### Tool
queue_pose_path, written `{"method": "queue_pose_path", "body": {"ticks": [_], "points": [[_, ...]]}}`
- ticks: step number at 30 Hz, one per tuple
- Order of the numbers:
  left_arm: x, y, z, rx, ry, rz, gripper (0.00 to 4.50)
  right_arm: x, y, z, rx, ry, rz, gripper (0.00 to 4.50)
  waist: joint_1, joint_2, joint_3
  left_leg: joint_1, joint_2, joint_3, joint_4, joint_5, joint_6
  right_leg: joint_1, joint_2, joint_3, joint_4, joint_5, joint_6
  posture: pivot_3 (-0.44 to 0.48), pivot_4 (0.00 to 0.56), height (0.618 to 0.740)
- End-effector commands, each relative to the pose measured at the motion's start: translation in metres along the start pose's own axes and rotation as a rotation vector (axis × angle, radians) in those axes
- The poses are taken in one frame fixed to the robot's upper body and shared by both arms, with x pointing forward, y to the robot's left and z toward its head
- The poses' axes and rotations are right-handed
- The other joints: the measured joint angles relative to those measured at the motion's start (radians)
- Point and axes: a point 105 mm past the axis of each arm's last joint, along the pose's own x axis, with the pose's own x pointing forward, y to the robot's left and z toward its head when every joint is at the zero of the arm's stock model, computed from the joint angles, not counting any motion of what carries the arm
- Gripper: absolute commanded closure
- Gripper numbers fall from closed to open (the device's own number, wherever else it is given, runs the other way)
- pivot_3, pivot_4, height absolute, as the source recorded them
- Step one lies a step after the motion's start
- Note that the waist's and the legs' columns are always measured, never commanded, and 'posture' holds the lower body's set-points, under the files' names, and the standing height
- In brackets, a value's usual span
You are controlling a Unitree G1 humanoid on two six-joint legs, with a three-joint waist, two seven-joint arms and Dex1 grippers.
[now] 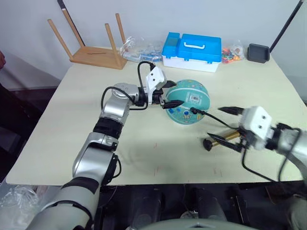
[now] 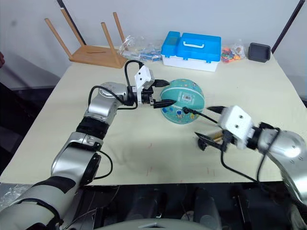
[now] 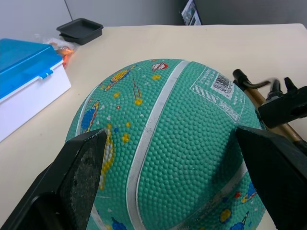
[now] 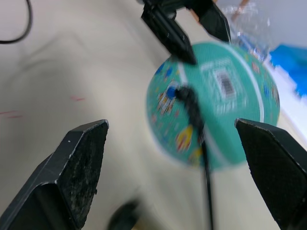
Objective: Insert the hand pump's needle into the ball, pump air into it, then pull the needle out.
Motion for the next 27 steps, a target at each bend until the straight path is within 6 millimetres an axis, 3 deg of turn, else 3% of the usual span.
{"method": "queue_pose_path", "body": {"ticks": [1,5,6,7,9,17,20,21,27], "points": [[0.0,-0.002,-0.009,-0.019,0.028,0.003,0.0,0.02,-0.007,0.003,-0.084,-0.013,0.001,0.06,0.007,0.0,0.0,-0.001,0.0,-0.002,0.002,0.0,0.0,0.0,0.0,-0.001,0.001,0.0,0.0,0.0,0.15,0.74],[0.002,-0.002,-0.01,-0.024,0.025,0.01,0.0,0.034,-0.009,0.006,-0.096,-0.021,0.038,0.06,0.004,-0.001,0.0,-0.001,-0.002,-0.002,0.004,0.0,0.0,0.0,0.0,-0.001,0.002,0.0,0.0,0.0,0.15,0.74],[0.002,-0.003,-0.011,-0.026,0.025,0.013,0.0,0.037,-0.009,0.006,-0.095,-0.022,0.046,0.3,0.002,-0.001,0.0,-0.001,-0.002,-0.002,0.004,0.0,0.0,0.0,0.0,-0.001,0.002,0.0,0.0,0.0,0.15,0.74],[0.003,-0.003,-0.011,-0.029,0.024,0.017,0.0,0.039,-0.01,0.007,-0.096,-0.025,0.047,0.89,0.002,-0.001,0.0,-0.001,-0.002,-0.003,0.004,0.0,0.0,0.0,0.0,-0.002,0.003,0.0,0.0,0.0,0.15,0.74],[0.003,-0.003,-0.012,-0.034,0.021,0.022,0.0,0.041,-0.012,0.007,-0.106,-0.027,0.045,1.17,0.002,-0.001,0.0,-0.001,-0.002,-0.003,0.004,0.0,0.0,0.0,0.0,-0.002,0.003,0.0,0.0,0.0,0.15,0.74],[0.003,-0.004,-0.011,-0.037,0.016,0.032,0.0,0.049,-0.012,0.004,-0.127,-0.017,0.039,1.17,0.002,-0.001,0.0,-0.001,-0.002,-0.003,0.004,0.001,-0.001,0.0,0.001,-0.002,0.004,0.0,0.0,0.0,0.15,0.74],[0.003,-0.004,-0.012,-0.039,0.018,0.034,0.0,0.051,-0.013,0.003,-0.133,-0.01,0.035,1.91,0.002,-0.001,0.0,-0.001,-0.002,-0.004,0.004,0.001,-0.002,0.0,0.001,-0.002,0.004,0.0,0.0,0.0,0.15,0.74],[0.002,-0.004,-0.012,-0.041,0.018,0.034,0.0,0.052,-0.013,0.002,-0.139,-0.005,0.032,2.48,0.002,-0.001,0.0,-0.001,-0.002,-0.004,0.004,0.001,-0.002,0.0,0.001,-0.003,0.005,0.0,0.0,0.0,0.15,0.74],[0.003,-0.005,-0.009,-0.042,0.011,0.032,0.0,0.054,-0.015,-0.002,-0.157,0.008,0.02,2.48,0.001,-0.001,0.0,-0.001,-0.002,-0.005,0.004,0.002,-0.003,0.0,0.001,-0.003,0.005,0.0,-0.001,0.0,0.15,0.74]]}}
